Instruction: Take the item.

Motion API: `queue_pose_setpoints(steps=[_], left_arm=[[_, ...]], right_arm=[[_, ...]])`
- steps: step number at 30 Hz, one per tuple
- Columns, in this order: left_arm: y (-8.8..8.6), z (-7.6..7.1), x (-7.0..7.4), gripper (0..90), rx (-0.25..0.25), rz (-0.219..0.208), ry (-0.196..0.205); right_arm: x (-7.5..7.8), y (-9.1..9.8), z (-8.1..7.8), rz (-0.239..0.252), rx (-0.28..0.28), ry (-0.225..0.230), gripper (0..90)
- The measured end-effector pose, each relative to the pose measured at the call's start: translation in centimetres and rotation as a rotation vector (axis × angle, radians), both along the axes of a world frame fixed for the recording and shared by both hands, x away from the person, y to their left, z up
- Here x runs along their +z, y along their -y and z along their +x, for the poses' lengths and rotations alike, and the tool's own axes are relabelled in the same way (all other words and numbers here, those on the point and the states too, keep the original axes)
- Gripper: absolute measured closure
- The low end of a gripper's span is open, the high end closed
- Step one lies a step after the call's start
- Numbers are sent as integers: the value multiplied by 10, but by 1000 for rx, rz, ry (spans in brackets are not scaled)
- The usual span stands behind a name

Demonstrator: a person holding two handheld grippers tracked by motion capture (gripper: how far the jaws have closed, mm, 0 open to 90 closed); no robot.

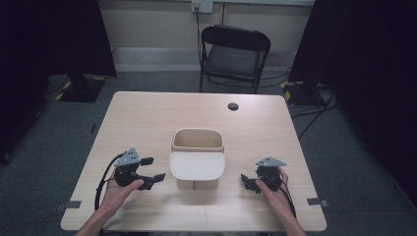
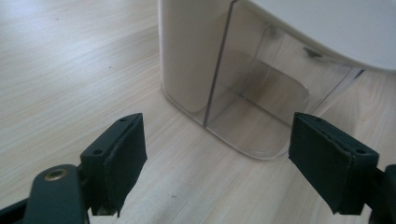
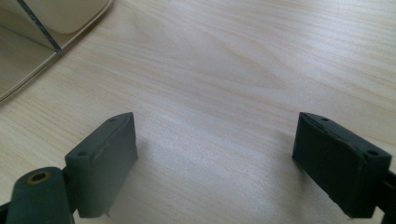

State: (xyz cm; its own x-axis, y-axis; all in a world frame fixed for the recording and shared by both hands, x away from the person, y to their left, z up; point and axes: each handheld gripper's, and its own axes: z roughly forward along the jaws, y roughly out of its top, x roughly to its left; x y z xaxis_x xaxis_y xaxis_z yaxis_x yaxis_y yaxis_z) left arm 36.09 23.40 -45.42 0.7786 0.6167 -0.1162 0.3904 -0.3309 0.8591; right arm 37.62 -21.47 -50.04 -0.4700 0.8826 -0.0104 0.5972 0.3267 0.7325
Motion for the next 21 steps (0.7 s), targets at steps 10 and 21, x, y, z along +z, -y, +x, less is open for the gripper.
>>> queue_pose_setpoints(steps=[10, 21], left_arm=[[16, -9, 7, 214, -61, -14, 26], [25, -11, 9, 245, -85, -33, 17]], right_arm=[[0, 0, 0, 0, 0, 0, 130], [0, 0, 0, 0, 0, 0, 130]])
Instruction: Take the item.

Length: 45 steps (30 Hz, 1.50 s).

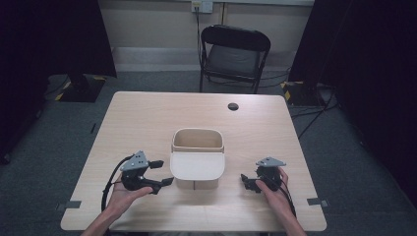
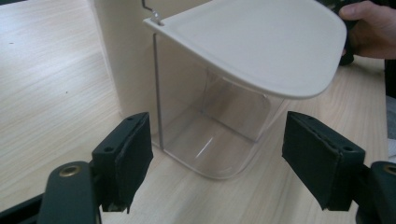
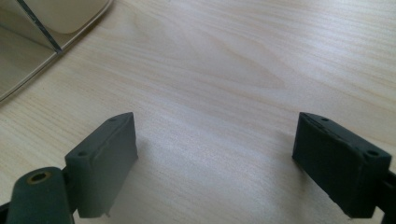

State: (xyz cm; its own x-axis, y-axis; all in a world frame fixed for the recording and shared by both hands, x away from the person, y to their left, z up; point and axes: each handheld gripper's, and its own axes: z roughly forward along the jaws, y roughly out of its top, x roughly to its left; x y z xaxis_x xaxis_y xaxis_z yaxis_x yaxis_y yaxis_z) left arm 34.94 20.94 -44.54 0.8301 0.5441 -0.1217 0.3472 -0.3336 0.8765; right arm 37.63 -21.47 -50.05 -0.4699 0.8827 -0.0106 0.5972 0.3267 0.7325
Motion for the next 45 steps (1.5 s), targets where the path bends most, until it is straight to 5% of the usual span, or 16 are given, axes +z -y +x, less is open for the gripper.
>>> queue_pose_setpoints(steps=[22, 45], left_arm=[[15, -3, 4, 316, -37, -11, 29], [11, -3, 11, 249, -15, -79, 58]], right_arm=[[0, 0, 0, 0, 0, 0, 130], [0, 0, 0, 0, 0, 0, 131]])
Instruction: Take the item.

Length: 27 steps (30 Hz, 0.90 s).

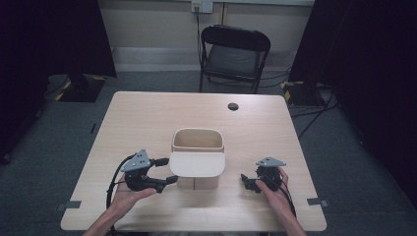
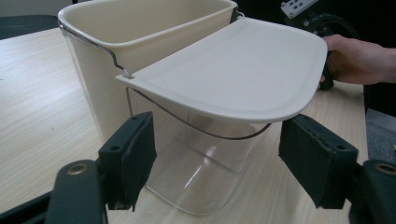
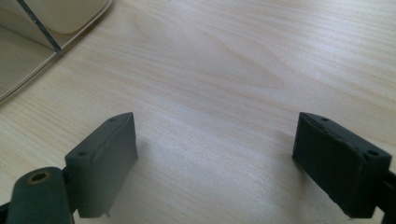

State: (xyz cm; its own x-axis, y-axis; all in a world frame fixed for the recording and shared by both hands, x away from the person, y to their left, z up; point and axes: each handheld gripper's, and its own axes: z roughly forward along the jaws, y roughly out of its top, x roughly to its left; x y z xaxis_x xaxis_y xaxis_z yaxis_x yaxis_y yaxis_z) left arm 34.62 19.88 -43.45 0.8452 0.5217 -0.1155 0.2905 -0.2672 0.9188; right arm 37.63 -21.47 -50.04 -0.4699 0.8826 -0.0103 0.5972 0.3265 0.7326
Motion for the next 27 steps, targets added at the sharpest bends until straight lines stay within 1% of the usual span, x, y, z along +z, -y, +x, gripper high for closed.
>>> queue_pose_setpoints(steps=[3, 5, 6, 10, 12, 14, 16, 19, 21, 22, 27], left_arm=[[1, 0, 2, 233, -3, -3, 3], [1, 0, 3, 233, -13, 5, 9], [3, 0, 3, 235, -7, -1, 8], [3, 0, 3, 238, -11, -2, 7], [3, 0, 4, 238, -12, -1, 12], [3, 1, 4, 238, -11, -5, 19], [3, 0, 6, 235, -7, -4, 15], [4, -1, 7, 225, 7, -11, 20], [3, 0, 7, 221, 4, -13, 17], [3, 0, 7, 221, 7, -23, 14], [4, 0, 9, 230, 5, -26, 24]], right_arm=[[0, 0, 0, 0, 0, 0, 131], [0, 0, 0, 0, 0, 0, 131], [0, 0, 0, 0, 0, 0, 131], [0, 0, 0, 0, 0, 0, 131], [0, 0, 0, 0, 0, 0, 130], [0, 0, 0, 0, 0, 0, 130], [0, 0, 0, 0, 0, 0, 130], [0, 0, 0, 0, 0, 0, 131], [0, 0, 0, 0, 0, 0, 131], [0, 0, 0, 0, 0, 0, 130], [0, 0, 0, 0, 0, 0, 130]])
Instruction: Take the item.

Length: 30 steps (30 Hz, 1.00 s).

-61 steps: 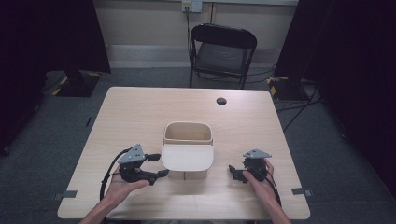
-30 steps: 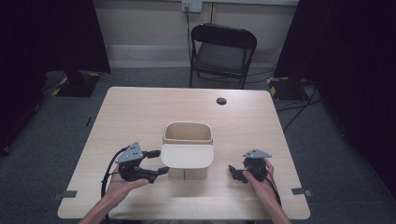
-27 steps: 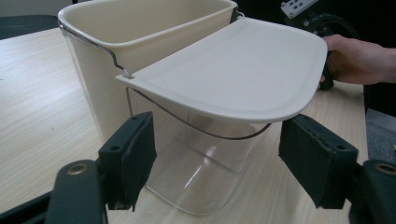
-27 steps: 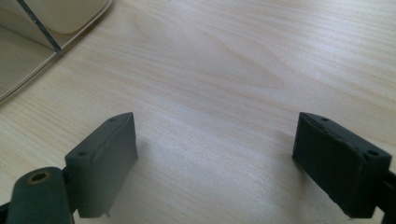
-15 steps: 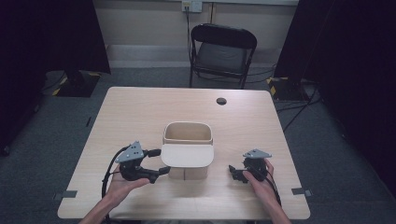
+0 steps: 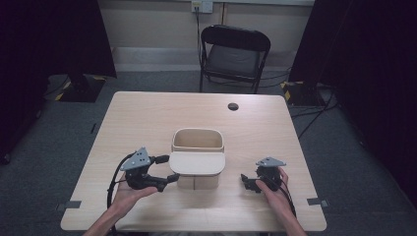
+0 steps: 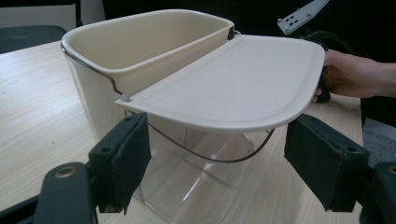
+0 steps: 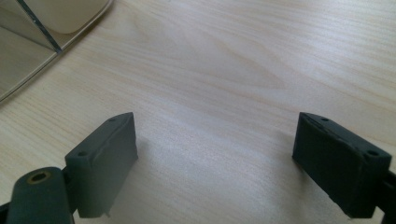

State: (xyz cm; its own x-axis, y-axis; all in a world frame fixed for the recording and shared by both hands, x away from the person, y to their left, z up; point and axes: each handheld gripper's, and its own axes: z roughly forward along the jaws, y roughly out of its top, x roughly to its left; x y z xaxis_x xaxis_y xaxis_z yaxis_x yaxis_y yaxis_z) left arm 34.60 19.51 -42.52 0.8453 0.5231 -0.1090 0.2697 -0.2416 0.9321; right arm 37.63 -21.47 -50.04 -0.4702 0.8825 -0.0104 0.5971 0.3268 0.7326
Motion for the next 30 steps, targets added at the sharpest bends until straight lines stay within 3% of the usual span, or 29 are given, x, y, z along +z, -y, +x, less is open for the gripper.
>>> queue_pose_setpoints(steps=[30], left_arm=[[0, 8, 7, 259, -1, 0, 15]], right_arm=[[0, 0, 0, 0, 0, 0, 130]])
